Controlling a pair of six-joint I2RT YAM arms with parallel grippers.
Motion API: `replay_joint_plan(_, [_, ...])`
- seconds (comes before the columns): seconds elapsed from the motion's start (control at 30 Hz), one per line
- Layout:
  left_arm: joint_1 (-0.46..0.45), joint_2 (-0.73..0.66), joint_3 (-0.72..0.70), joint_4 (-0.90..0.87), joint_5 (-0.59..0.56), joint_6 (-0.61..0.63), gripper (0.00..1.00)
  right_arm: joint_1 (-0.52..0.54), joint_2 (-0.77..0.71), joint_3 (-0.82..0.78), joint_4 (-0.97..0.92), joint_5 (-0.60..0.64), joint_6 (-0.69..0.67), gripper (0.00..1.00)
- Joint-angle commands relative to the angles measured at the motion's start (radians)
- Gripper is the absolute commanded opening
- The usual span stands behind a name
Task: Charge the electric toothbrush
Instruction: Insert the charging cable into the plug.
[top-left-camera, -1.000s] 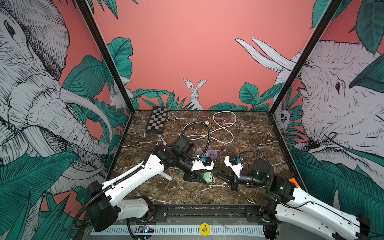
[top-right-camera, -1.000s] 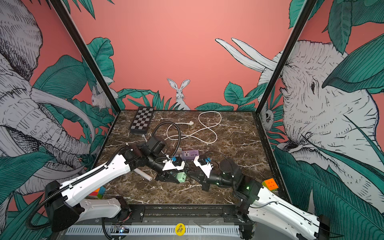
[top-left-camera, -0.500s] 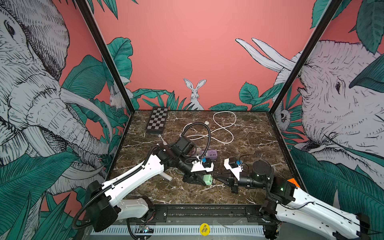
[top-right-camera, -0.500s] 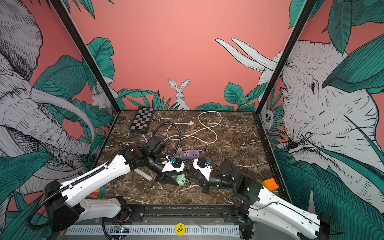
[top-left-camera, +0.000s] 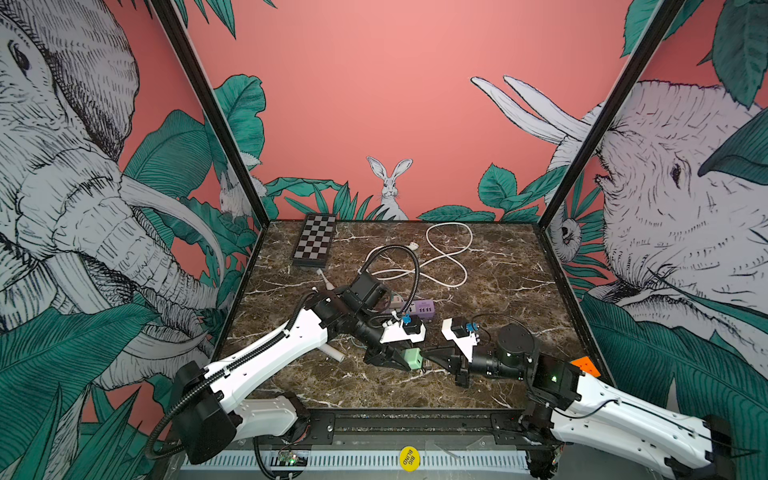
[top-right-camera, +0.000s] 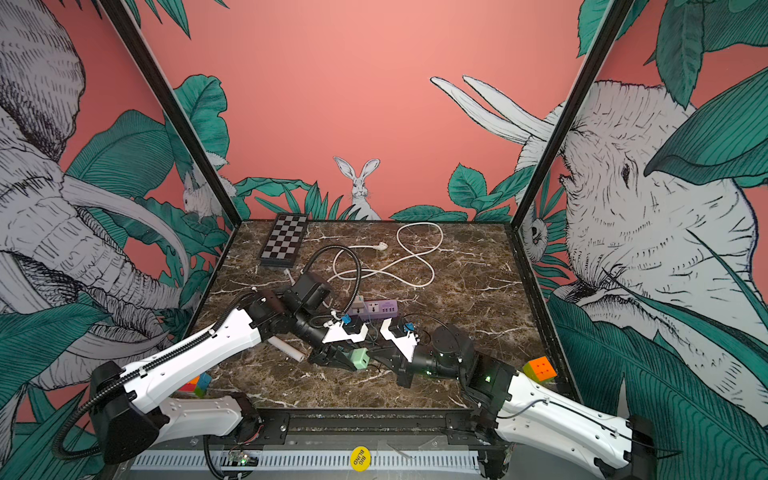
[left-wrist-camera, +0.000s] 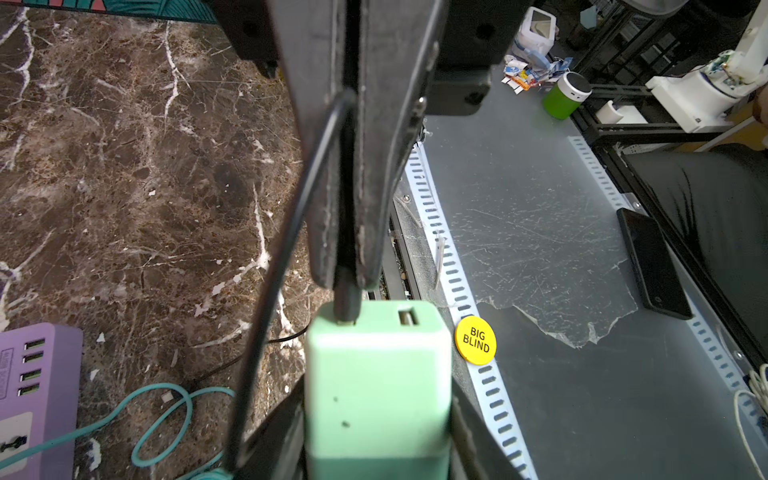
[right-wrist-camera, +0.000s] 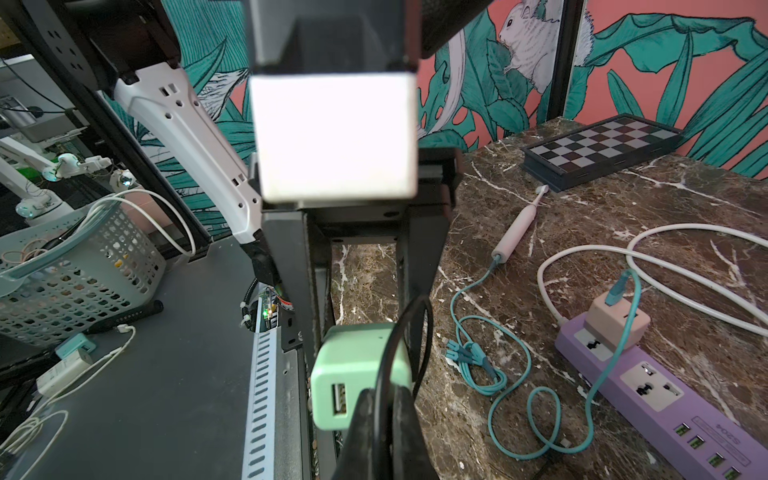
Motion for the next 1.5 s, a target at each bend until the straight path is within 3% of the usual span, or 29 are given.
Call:
replay_joint_plan(0.0, [-0.004,-0.044,0.014,0.123,0.088,0.015,0.0,0.019,-0.006,0.011,-0.051,0.033,0.004,0.0])
replay_joint_plan(0.07, [-0.002,-0.058,0.0,0.145,0.094,0.002,0.0,0.019,-0.046,0.027,-0.105,0.071,-0.015,0.0])
replay_joint_plan(0.1, [0.0,-0.063,-0.007,0.159,0.094,-0.009,0.0,0.019,-0.067,0.038,-0.139,0.102,-0.021,0.06])
replay_joint_plan(0.13, [0.002,-0.067,-0.011,0.171,0.089,-0.023,0.0,0.019,-0.088,0.047,-0.172,0.131,-0.026,0.24])
replay_joint_plan(0.23, [0.005,-0.083,-0.041,0.252,0.039,-0.096,0.0,0.019,-0.157,0.061,-0.209,0.197,0.001,0.59])
replay_joint_plan(0.3, [0.005,-0.099,-0.067,0.318,-0.013,-0.128,0.0,0.019,-0.185,0.084,-0.244,0.272,0.024,0.68])
replay_joint_plan(0.4, [0.005,-0.122,-0.137,0.512,-0.102,-0.243,0.0,0.019,-0.133,0.182,-0.374,0.368,0.077,0.69])
replay_joint_plan(0.57, [0.001,-0.104,-0.189,0.687,-0.21,-0.361,0.0,0.018,0.025,0.314,-0.465,0.35,0.277,0.73])
replay_joint_plan(0.7, [-0.02,-0.094,-0.218,0.756,-0.337,-0.383,0.0,0.017,0.08,0.363,-0.473,0.381,0.425,0.73])
replay_joint_plan(0.83, [-0.028,-0.116,-0.254,0.804,-0.357,-0.386,0.0,0.0,0.088,0.384,-0.532,0.449,0.499,0.7])
replay_joint_plan(1.13, [-0.067,-0.116,-0.266,0.799,-0.34,-0.367,0.0,-0.094,0.171,0.38,-0.424,0.298,0.542,0.53])
replay_joint_plan(1.47, [-0.076,-0.13,-0.276,0.794,-0.378,-0.348,0.0,-0.141,0.224,0.383,-0.372,0.179,0.567,0.46])
